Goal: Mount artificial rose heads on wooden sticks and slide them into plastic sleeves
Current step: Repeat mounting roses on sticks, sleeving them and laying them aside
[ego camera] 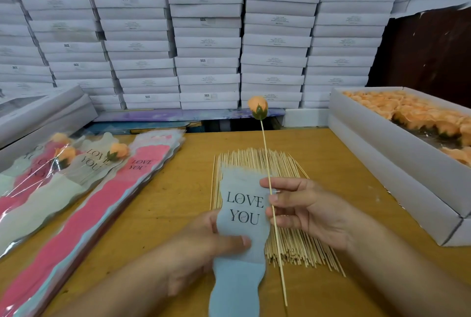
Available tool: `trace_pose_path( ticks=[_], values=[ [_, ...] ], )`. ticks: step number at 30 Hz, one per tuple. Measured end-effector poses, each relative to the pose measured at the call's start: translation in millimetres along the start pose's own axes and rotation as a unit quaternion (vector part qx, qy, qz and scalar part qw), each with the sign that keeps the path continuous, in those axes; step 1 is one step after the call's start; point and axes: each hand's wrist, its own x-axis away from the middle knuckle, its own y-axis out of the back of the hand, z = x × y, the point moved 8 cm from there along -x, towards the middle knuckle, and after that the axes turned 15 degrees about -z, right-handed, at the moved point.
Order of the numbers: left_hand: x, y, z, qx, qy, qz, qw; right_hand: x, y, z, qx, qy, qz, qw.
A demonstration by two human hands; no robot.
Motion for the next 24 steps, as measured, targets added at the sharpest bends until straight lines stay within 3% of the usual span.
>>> trace_pose_path(
  ticks=[7,11,13,17,21,24],
  values=[
    [30,-4,11,-0.208,0.005,0.053,0.977,1,3,8,0.013,0.011,0.002,1.0],
    [30,7,31,-0.396,-0.011,0.022,0.918,4,5,12,0.021,0.021,0.01,1.0],
    [29,10,30,-0.426,-0.02,0.037,0.904,5,5,13,0.023,0.019,0.017,0.999],
    [45,1,5,-0.24,-0.017,0.107,0.965,7,3,13,0.032,0.012,0.035,0.999],
    [24,17,-16,-0.089,-0.015,-0.022,0.996,9,-2,10,0.049,0.019,0.047,0.998],
    [7,16,-34,-0.025,-0.044,-0.059,0.997,10,-5,7,0.056,0.022,0.046,0.997]
  ],
)
